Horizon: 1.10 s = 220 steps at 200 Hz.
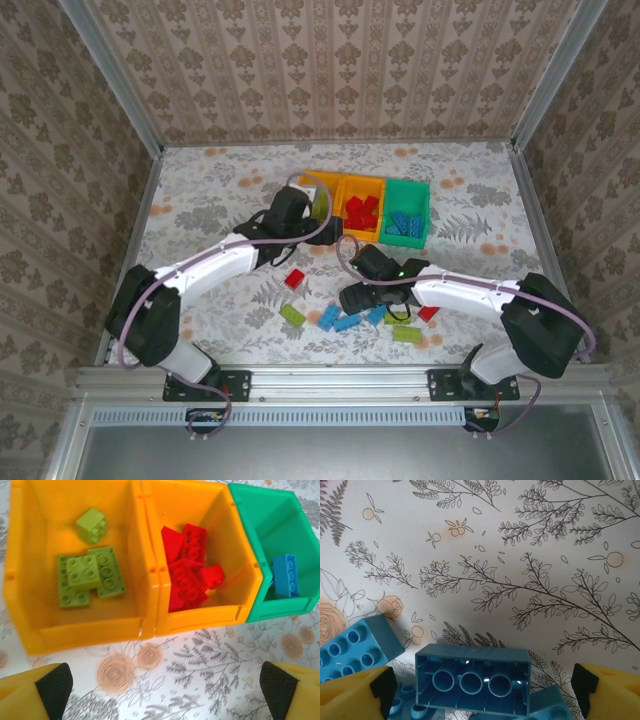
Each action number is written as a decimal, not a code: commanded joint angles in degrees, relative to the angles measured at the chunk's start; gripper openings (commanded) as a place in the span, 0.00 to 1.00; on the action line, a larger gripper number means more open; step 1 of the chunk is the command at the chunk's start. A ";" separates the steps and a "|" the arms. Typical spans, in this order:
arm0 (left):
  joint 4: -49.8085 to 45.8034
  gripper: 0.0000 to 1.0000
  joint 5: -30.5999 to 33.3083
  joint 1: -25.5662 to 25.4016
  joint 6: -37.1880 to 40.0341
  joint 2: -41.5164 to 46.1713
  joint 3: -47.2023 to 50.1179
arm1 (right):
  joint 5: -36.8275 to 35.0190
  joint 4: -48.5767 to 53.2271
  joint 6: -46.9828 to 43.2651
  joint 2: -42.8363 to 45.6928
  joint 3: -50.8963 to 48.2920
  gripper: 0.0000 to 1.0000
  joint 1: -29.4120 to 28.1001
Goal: Sort the legos into containers by color
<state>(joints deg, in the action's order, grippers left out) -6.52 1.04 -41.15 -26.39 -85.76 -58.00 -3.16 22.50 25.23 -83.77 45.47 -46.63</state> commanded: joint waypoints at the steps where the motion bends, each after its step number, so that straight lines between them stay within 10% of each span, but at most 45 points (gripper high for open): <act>1: -1.05 1.00 2.63 0.84 -0.67 4.55 2.69 | -2.39 2.37 -0.51 -1.02 1.38 0.93 -0.69; 123: -4.02 1.00 5.41 2.78 -2.28 12.24 11.85 | -4.30 5.01 1.08 -8.40 4.22 0.90 -3.23; 220: -4.51 1.00 5.73 3.35 -2.77 13.25 14.14 | -7.27 7.56 1.63 -7.37 7.12 0.55 -2.49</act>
<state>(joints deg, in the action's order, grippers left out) -10.33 5.89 -38.15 -28.32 -74.15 -44.58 -7.77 27.38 26.09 -92.99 51.13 -49.56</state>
